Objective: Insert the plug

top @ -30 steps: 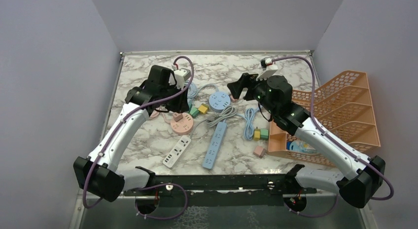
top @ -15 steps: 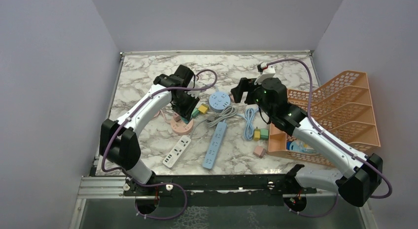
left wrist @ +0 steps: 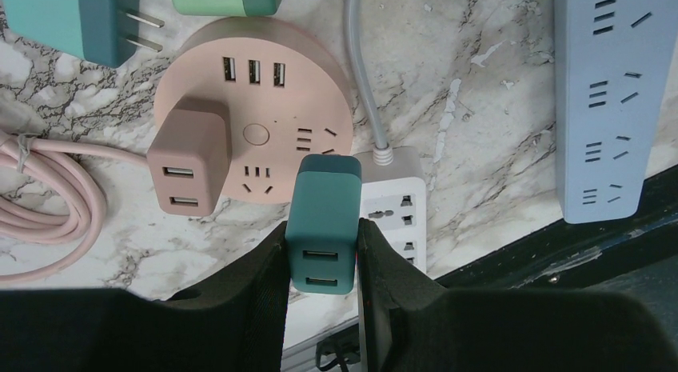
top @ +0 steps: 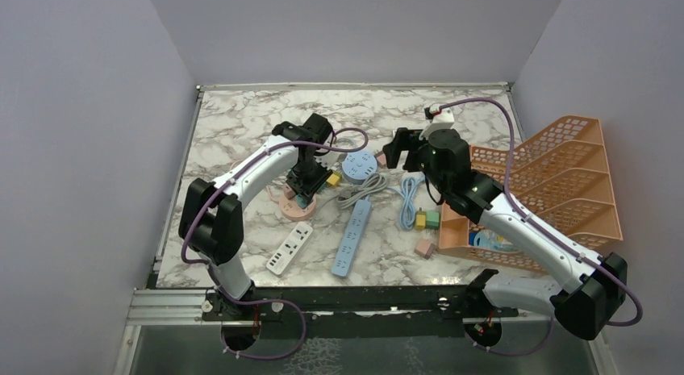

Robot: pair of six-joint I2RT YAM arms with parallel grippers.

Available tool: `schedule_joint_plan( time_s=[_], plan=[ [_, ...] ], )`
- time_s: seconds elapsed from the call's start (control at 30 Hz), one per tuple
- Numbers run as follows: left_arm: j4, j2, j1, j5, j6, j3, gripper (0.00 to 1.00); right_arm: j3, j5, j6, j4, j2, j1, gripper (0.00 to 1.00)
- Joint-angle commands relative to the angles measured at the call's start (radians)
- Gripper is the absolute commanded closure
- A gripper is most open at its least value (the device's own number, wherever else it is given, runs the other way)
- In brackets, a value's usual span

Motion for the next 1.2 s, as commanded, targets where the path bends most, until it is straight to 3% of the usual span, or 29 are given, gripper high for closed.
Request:
schedule_joint_plan(
  time_s=[0.0,0.2,1.17],
  plan=[
    [-0.01,0.025,-0.006,-0.06,0.027,0.005,1.0,-0.007,0.058,0.015,-0.007,-0.013,-0.002,0.2],
    [0.001,0.053,-0.009,-0.108,0.027,0.003,1.0,-0.001,0.107,0.027,-0.024,-0.011,-0.002,0.22],
    [0.096,0.07,-0.013,-0.085,0.056,-0.047,1.0,-0.004,0.144,0.016,-0.032,-0.006,-0.002,0.22]
  ],
)
